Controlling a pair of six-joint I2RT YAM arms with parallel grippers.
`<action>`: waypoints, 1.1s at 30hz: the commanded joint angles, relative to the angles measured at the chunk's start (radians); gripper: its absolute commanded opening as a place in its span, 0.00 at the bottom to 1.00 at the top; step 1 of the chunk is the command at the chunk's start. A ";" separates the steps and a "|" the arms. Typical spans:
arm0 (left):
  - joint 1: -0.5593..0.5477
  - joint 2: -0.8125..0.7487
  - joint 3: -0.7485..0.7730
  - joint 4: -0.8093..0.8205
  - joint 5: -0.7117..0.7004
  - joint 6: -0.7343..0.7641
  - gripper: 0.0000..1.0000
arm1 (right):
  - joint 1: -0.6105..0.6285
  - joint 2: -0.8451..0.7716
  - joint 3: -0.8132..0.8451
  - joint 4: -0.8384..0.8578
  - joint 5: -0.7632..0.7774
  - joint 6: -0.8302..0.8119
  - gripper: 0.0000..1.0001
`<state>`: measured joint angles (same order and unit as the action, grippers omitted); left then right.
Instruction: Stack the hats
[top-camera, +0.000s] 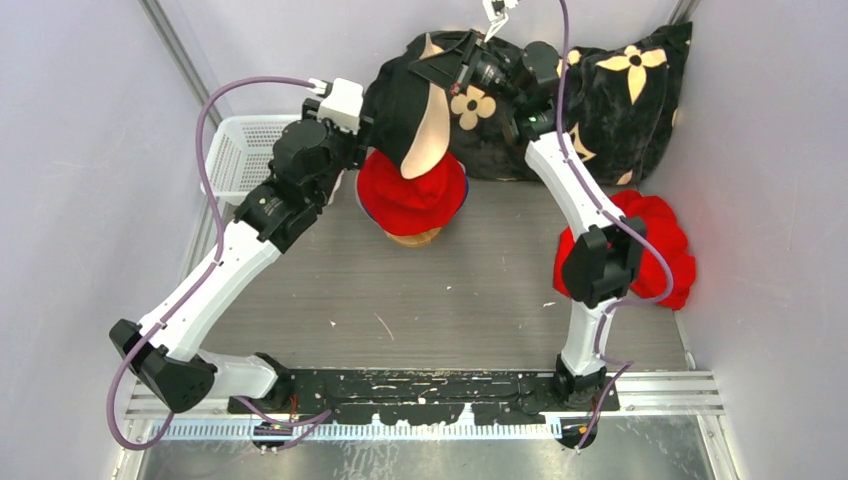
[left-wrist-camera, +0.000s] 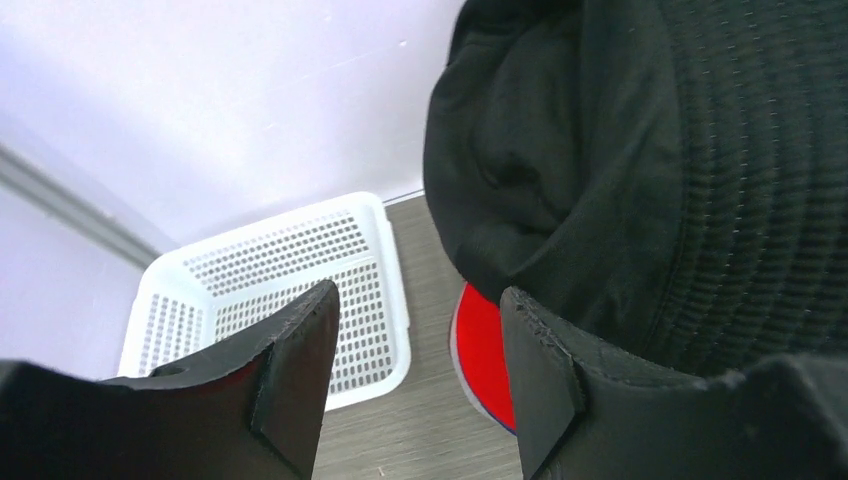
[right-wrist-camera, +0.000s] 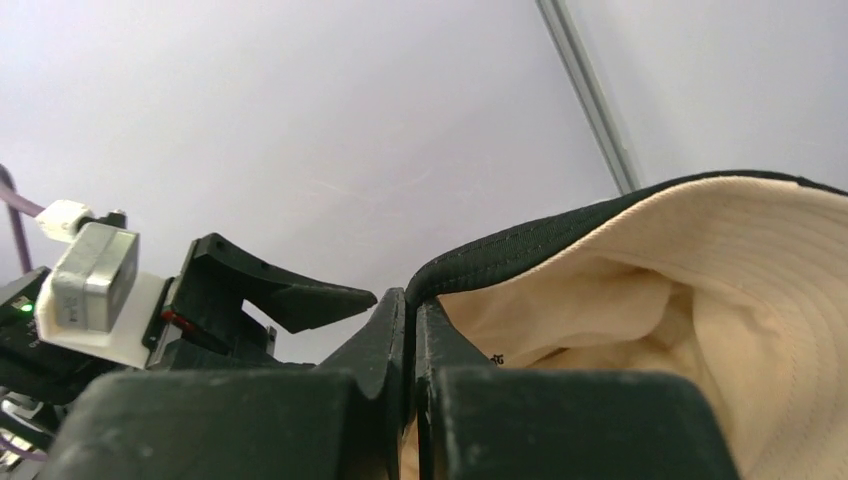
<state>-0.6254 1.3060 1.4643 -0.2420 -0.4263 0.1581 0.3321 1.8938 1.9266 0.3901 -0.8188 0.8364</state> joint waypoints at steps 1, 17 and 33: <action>0.047 -0.063 0.035 0.073 -0.123 -0.074 0.61 | 0.035 0.078 0.161 0.210 -0.056 0.124 0.01; 0.281 -0.143 -0.048 0.012 -0.048 -0.256 0.61 | 0.186 0.333 0.503 0.222 -0.059 0.150 0.01; 0.342 -0.210 -0.133 0.026 -0.097 -0.305 0.61 | 0.296 0.359 0.435 0.232 -0.092 0.145 0.01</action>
<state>-0.3000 1.1519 1.3457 -0.2661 -0.4751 -0.1280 0.6041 2.2562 2.3650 0.5526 -0.9016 0.9756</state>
